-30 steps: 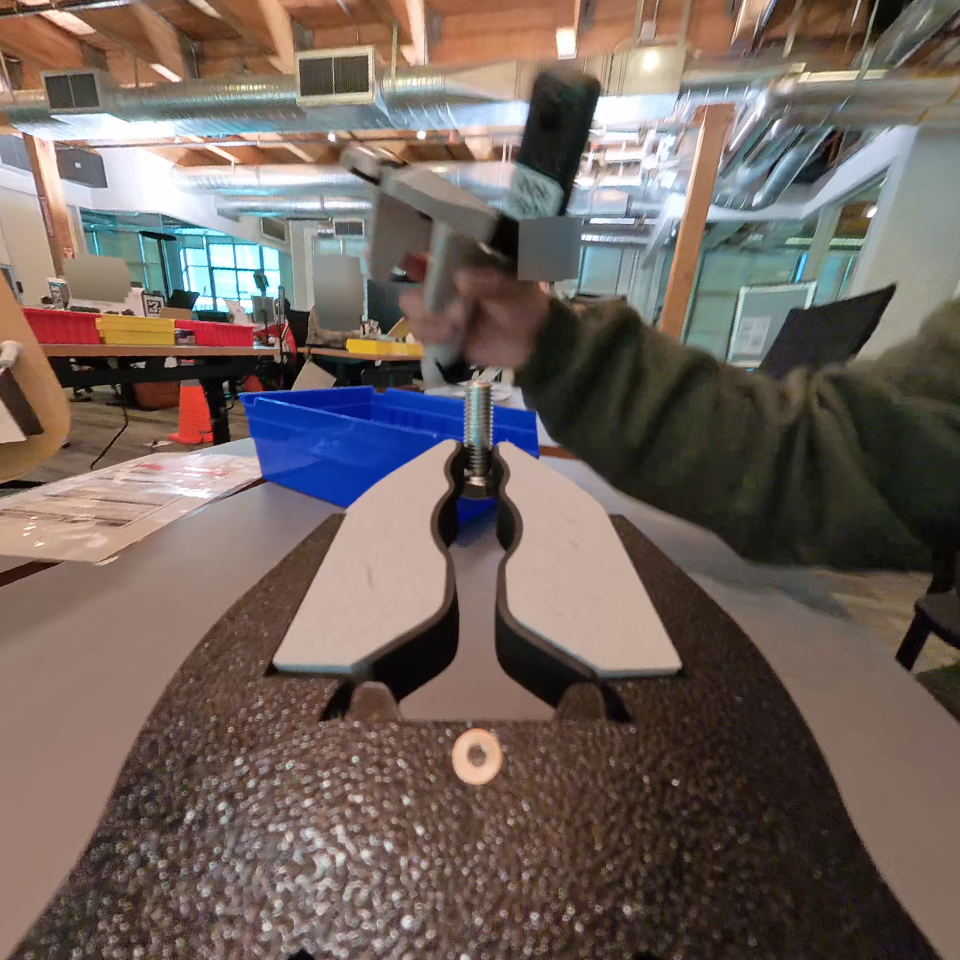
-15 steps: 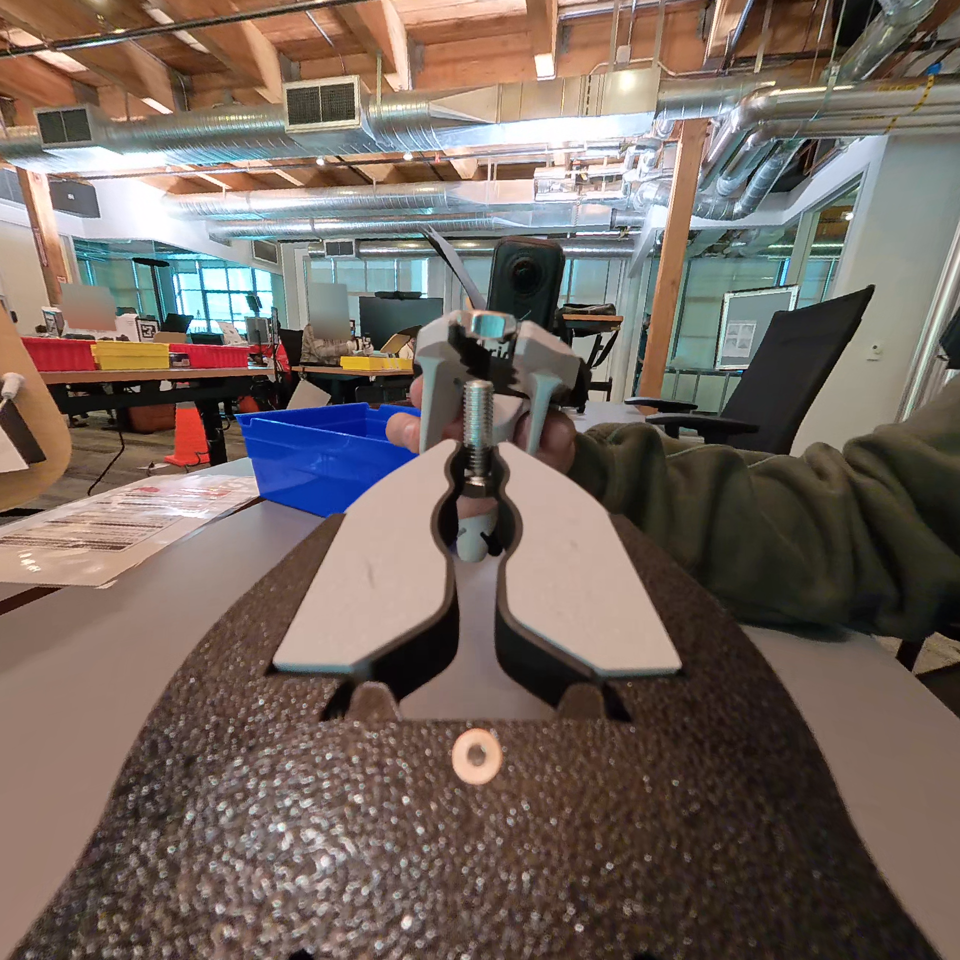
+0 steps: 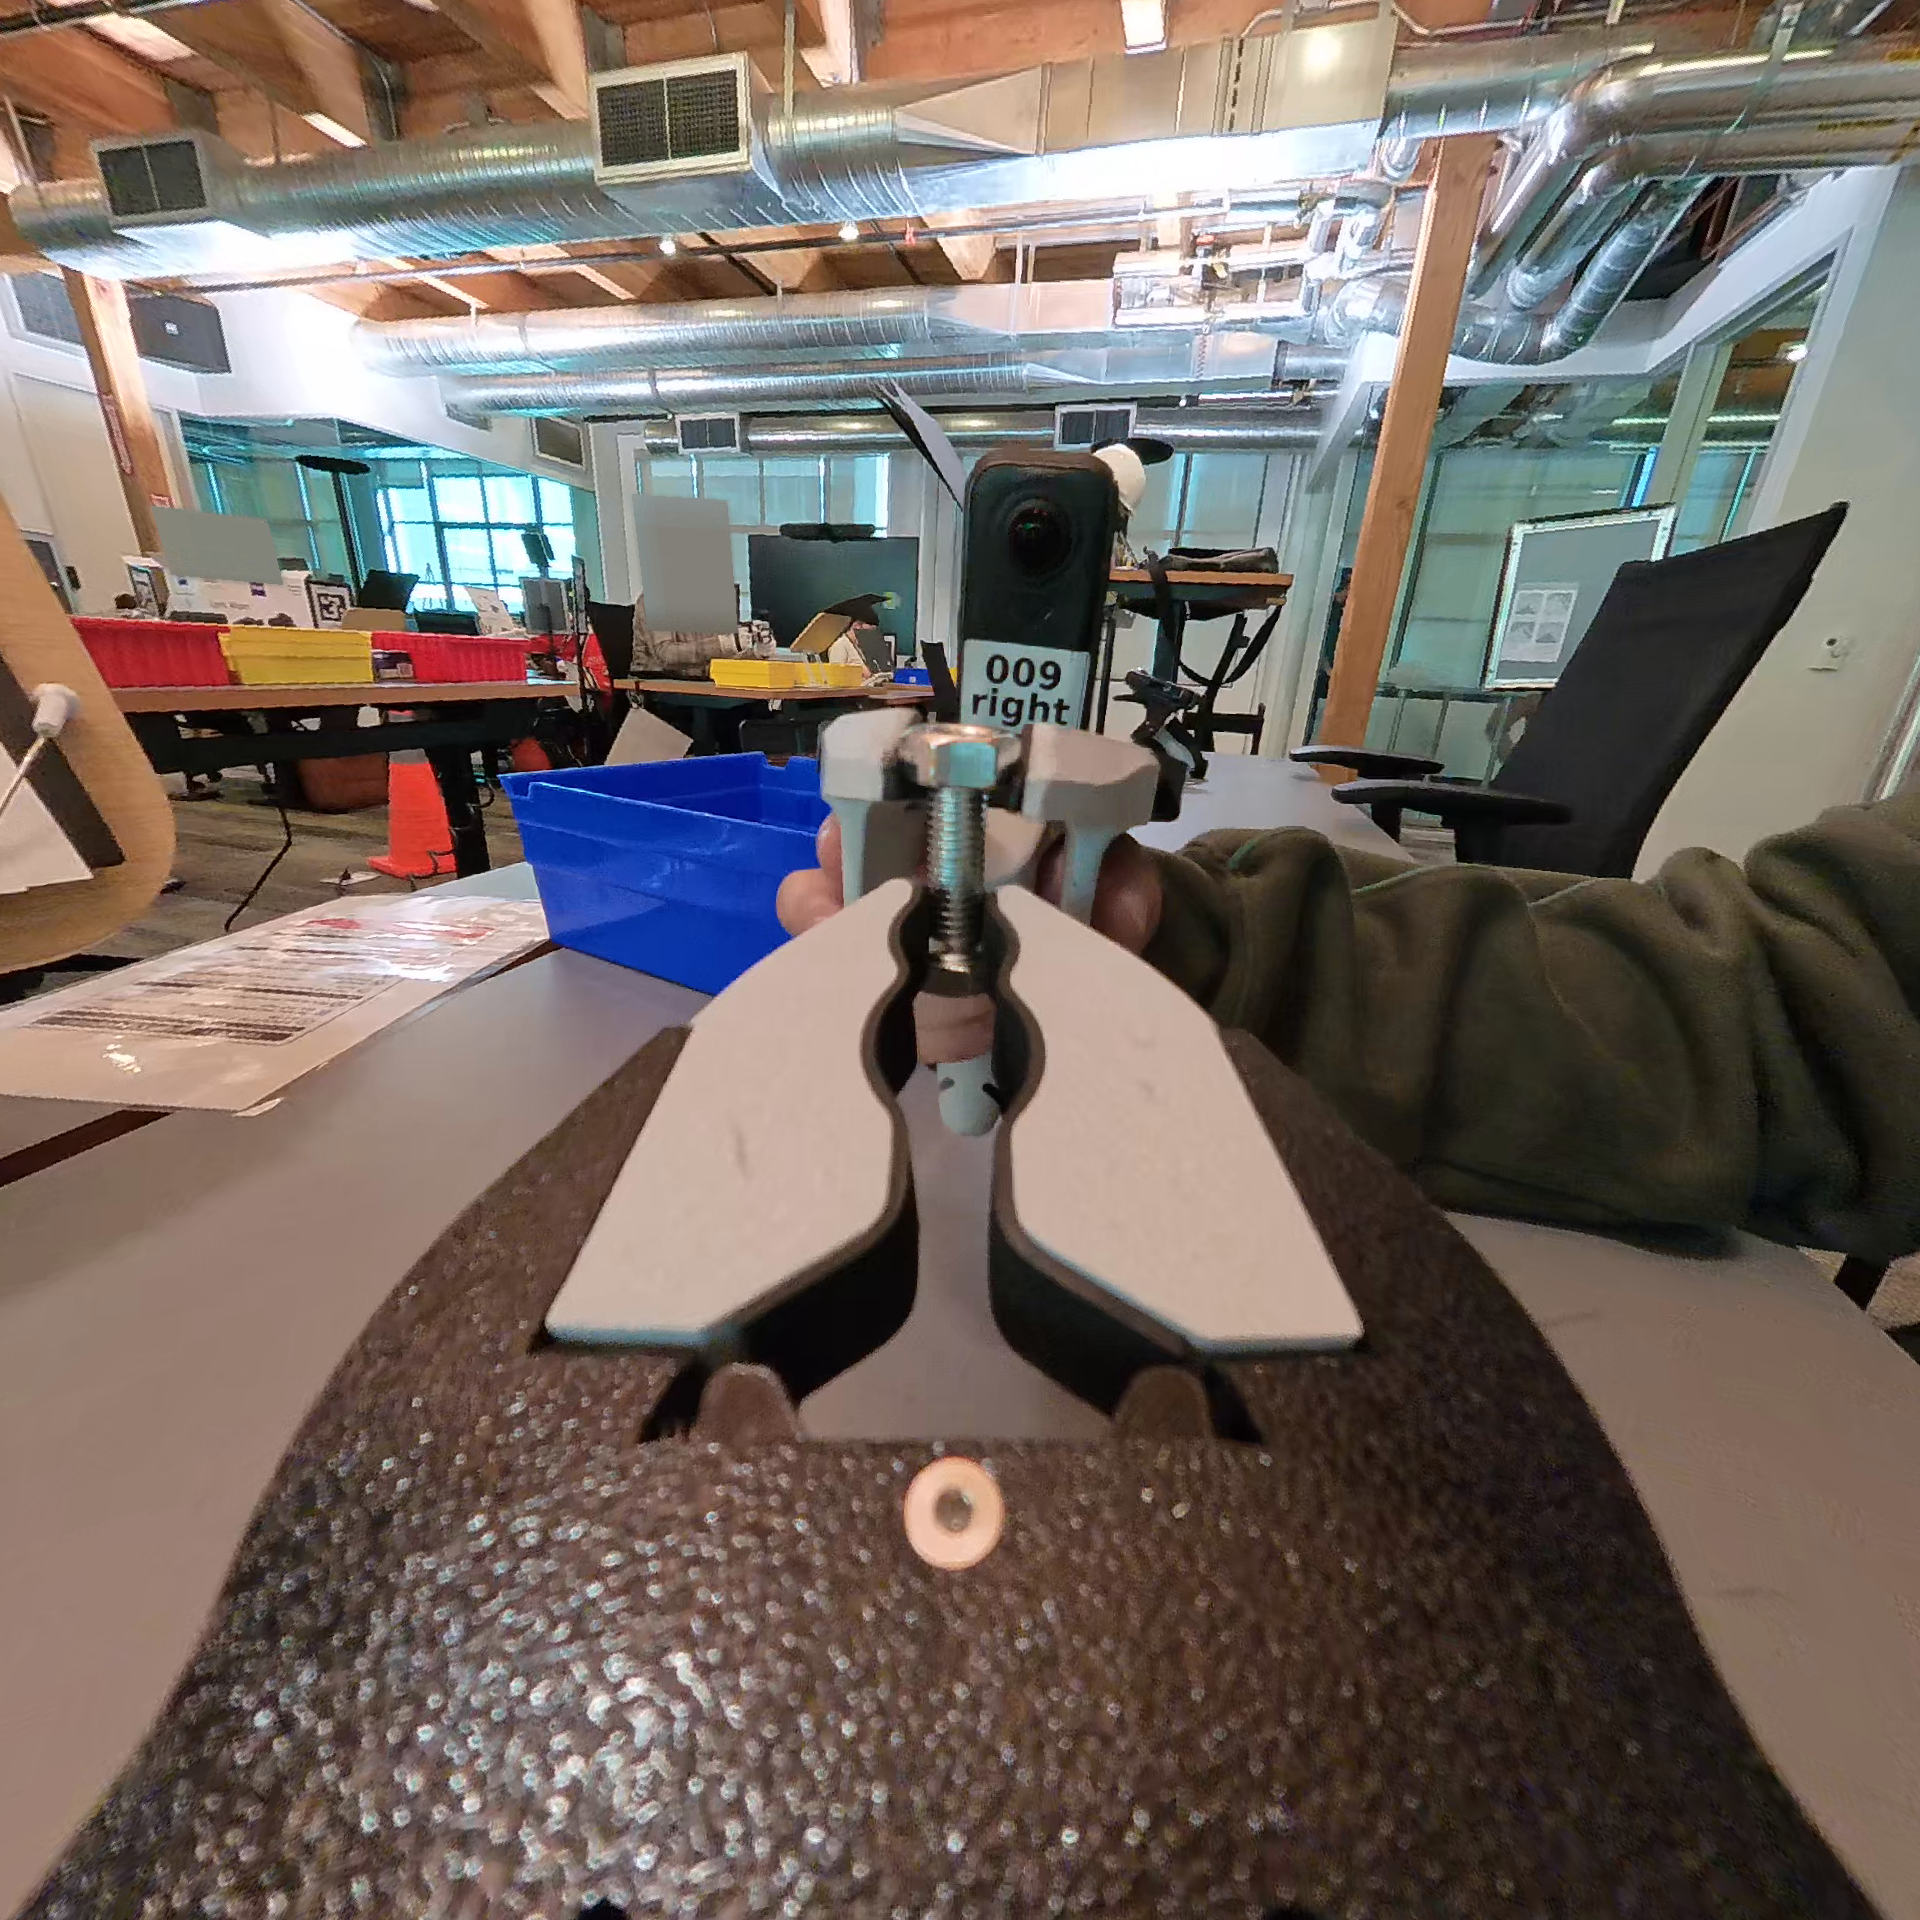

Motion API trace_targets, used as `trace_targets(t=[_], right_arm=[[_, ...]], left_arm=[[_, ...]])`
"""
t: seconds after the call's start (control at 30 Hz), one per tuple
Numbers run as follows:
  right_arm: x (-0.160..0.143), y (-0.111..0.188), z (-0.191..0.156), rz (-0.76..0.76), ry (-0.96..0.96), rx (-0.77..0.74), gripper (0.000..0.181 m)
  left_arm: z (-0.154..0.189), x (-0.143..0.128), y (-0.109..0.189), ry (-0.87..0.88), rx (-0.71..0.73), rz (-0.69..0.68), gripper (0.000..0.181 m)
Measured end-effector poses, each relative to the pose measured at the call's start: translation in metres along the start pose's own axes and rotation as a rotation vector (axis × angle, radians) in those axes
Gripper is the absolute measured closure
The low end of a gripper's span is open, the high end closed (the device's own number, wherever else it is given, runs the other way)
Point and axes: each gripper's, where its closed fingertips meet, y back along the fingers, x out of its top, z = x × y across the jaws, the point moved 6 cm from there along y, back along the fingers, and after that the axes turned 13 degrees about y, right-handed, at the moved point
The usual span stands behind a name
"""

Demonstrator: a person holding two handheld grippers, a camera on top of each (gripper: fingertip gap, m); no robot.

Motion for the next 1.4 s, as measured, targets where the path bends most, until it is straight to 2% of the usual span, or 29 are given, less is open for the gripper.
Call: trace_targets(t=[0.57, 0.63, 0.73, 0.8, 0.9, 1.0, 1.07, 1.1, 1.2, 1.3, 1.4], right_arm=[[0.003, 0.007, 0.0, 0.008, -0.033, 0.017, 0.162], [0.004, 0.008, -0.001, 0.004, -0.032, 0.019, 0.157], [0.008, 0.011, 0.003, 0.022, -0.06, -0.023, 0.142], [0.01, 0.012, 0.005, 0.052, -0.092, -0.041, 0.141], [0.004, 0.006, 0.007, -0.004, -0.116, -0.076, 0.14], [-0.001, 0.003, 0.002, -0.057, -0.179, -0.194, 0.118], [-0.001, 0.007, -0.004, -0.012, -0.16, -0.363, 0.119], [-0.002, 0.007, -0.008, -0.021, -0.146, -0.393, 0.12], [0.0, 0.002, -0.016, -0.096, -0.131, -0.417, 0.113], [0.009, -0.004, -0.02, -0.078, -0.076, -0.463, 0.12], [0.006, -0.01, -0.023, -0.11, -0.071, -0.45, 0.118]], left_arm=[[0.0, -0.001, -0.001, 0.003, -0.012, -0.005, 0.172], [0.0, -0.001, 0.0, 0.001, -0.011, 0.0, 0.172], [-0.001, 0.0, 0.0, -0.002, -0.002, 0.005, 0.172], [-0.001, 0.0, 0.001, -0.004, 0.005, 0.006, 0.172], [-0.003, 0.0, 0.002, -0.009, 0.026, 0.003, 0.172], [-0.008, 0.0, 0.004, -0.028, 0.075, -0.008, 0.172], [-0.011, -0.001, 0.005, -0.03, 0.095, -0.021, 0.172], [-0.011, -0.002, 0.005, -0.032, 0.098, -0.024, 0.172], [-0.007, -0.002, 0.002, -0.043, 0.088, -0.031, 0.172], [-0.005, -0.002, 0.0, -0.056, 0.081, -0.035, 0.172], [-0.004, 0.001, 0.001, -0.043, 0.075, -0.014, 0.172]])
